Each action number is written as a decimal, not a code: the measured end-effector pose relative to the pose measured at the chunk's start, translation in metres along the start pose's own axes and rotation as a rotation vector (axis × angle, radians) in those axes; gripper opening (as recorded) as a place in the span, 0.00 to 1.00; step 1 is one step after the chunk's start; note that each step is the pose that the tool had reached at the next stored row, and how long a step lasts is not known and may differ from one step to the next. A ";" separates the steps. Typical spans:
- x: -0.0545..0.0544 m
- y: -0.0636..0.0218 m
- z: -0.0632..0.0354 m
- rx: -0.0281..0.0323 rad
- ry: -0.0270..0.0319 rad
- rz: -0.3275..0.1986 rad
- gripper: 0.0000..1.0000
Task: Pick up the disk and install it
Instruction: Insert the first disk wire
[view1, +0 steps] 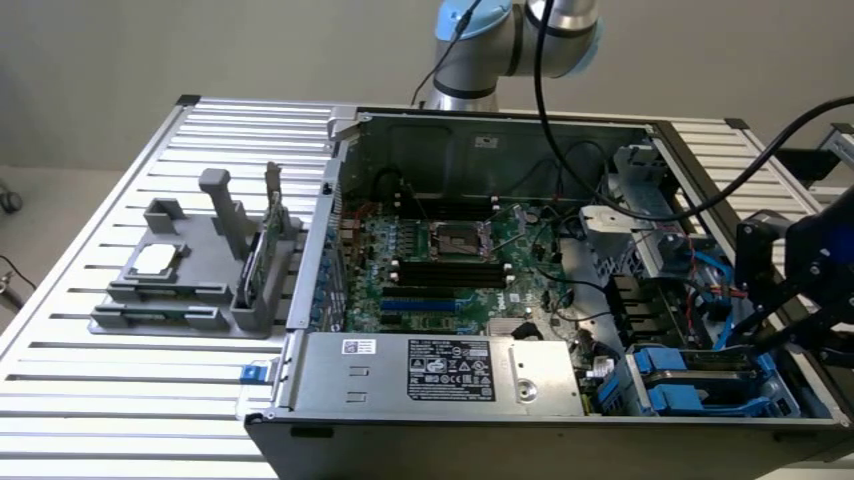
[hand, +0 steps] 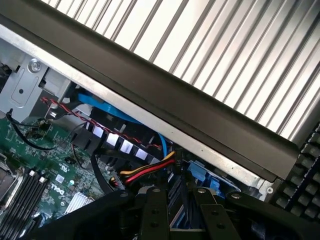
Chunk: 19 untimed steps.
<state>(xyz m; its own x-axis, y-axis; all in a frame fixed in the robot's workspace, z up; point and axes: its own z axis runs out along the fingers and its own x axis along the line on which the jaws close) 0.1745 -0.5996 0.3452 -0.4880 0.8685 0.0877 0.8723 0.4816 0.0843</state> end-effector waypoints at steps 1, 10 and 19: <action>0.000 -0.0001 0.0003 0.0002 0.0002 0.001 0.26; -0.001 0.0015 0.0039 -0.0021 0.0050 0.010 0.26; -0.002 0.0022 0.0061 -0.0054 0.0116 0.021 0.26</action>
<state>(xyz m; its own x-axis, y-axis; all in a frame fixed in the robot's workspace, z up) 0.1776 -0.5997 0.3391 -0.4699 0.8769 0.1010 0.8822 0.4627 0.0877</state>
